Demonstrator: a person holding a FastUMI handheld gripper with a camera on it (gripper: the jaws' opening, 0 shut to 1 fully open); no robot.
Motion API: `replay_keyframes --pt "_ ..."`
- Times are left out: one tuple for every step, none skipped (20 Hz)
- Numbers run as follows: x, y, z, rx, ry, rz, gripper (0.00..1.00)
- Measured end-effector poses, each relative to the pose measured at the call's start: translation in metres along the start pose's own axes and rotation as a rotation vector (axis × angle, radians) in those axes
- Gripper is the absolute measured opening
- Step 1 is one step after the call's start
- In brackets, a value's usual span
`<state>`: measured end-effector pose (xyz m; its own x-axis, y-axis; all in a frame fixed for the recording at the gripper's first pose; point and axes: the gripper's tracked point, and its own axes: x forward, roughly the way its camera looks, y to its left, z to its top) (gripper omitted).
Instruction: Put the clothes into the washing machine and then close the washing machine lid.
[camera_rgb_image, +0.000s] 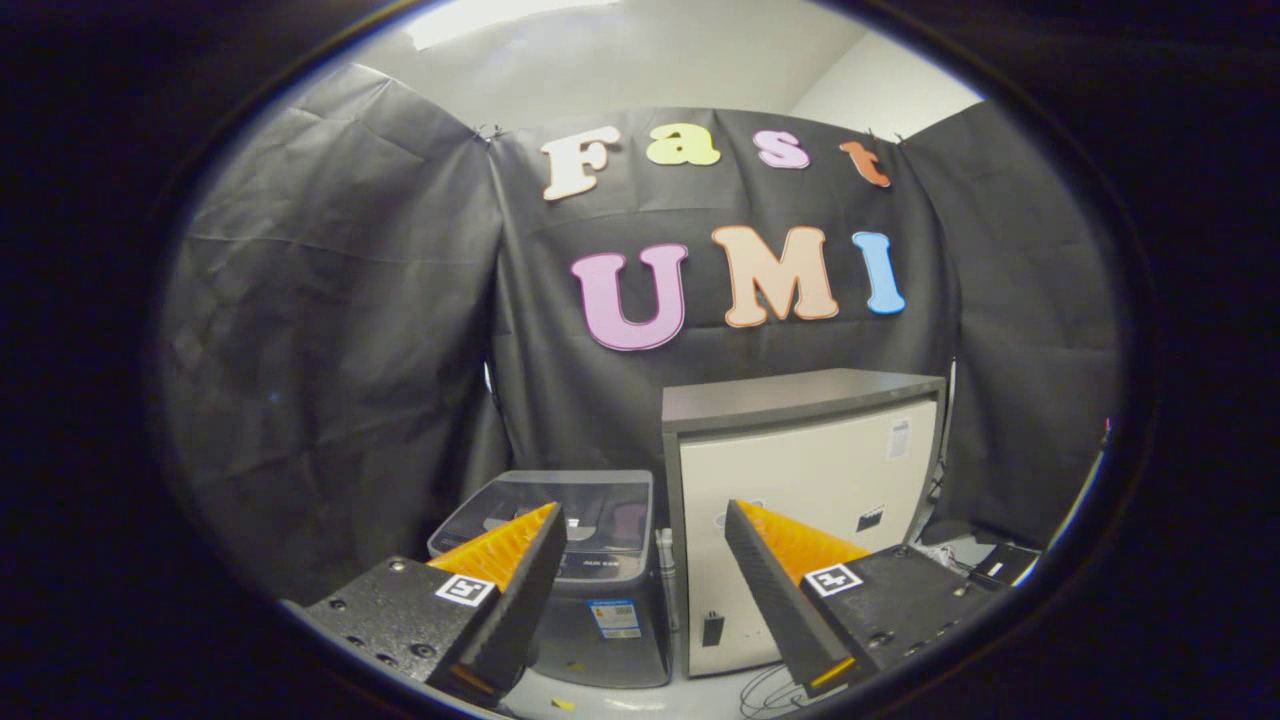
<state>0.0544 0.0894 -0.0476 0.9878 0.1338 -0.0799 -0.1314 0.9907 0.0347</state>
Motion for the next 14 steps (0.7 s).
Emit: replay_keyframes --pt "0.0 -0.002 -0.006 0.0 0.015 0.0 0.97" --pt "0.0 -0.004 -0.01 0.003 0.029 0.001 0.97" --pt "0.0 -0.008 -0.008 -0.003 0.03 -0.006 0.97" --pt "-0.003 -0.013 -0.003 -0.009 0.017 -0.02 0.97" --pt "-0.007 -0.02 0.006 -0.019 -0.009 -0.038 0.97" --pt "-0.009 -0.024 0.013 -0.019 -0.037 -0.051 0.97" --pt "-0.012 -0.024 0.02 -0.023 -0.064 -0.054 0.97" --pt "-0.015 -0.022 0.027 -0.024 -0.097 -0.052 0.97" --pt "-0.018 -0.021 0.035 -0.023 -0.125 -0.054 0.97" --pt "-0.02 -0.02 0.04 -0.023 -0.15 -0.053 0.97" --pt "-0.023 -0.017 0.045 -0.018 -0.167 -0.048 0.96" --pt "-0.025 -0.015 0.047 -0.015 -0.178 -0.044 0.96" --pt "-0.027 -0.012 0.049 -0.009 -0.179 -0.038 0.96" --pt "-0.026 -0.01 0.051 -0.01 -0.188 -0.035 0.96"
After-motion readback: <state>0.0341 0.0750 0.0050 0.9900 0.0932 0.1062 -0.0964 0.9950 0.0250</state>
